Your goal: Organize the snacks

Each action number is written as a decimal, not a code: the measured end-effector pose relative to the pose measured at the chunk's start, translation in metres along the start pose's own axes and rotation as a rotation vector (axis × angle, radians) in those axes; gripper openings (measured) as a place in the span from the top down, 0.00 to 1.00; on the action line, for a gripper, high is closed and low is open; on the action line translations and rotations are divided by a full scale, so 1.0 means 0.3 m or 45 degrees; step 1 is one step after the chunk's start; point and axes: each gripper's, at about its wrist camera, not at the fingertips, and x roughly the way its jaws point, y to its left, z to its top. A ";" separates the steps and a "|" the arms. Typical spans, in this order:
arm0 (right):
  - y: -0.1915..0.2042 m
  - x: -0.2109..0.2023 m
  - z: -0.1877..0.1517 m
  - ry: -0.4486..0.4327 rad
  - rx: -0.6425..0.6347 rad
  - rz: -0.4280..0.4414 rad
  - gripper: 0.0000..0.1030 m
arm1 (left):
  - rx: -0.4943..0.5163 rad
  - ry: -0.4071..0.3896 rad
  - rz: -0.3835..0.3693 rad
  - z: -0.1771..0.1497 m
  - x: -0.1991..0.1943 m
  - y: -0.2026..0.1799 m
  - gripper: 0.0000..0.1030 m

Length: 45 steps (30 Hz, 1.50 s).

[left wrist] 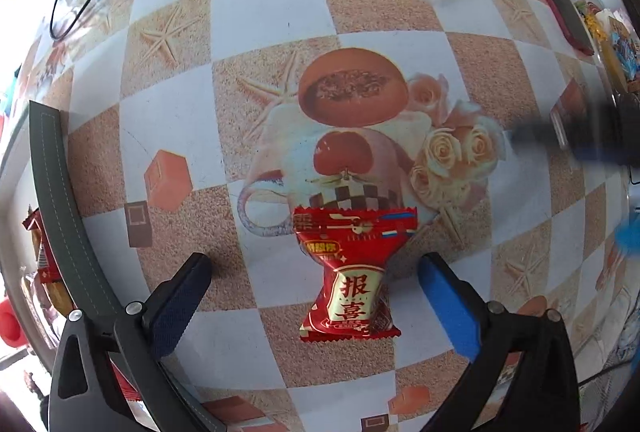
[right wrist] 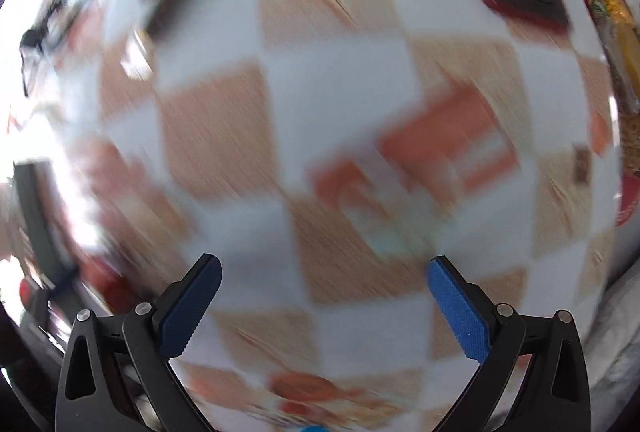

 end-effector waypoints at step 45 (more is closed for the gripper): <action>0.150 -0.076 -0.123 -0.156 -0.362 -0.151 0.79 | -0.033 0.013 0.003 -0.002 0.001 0.008 0.00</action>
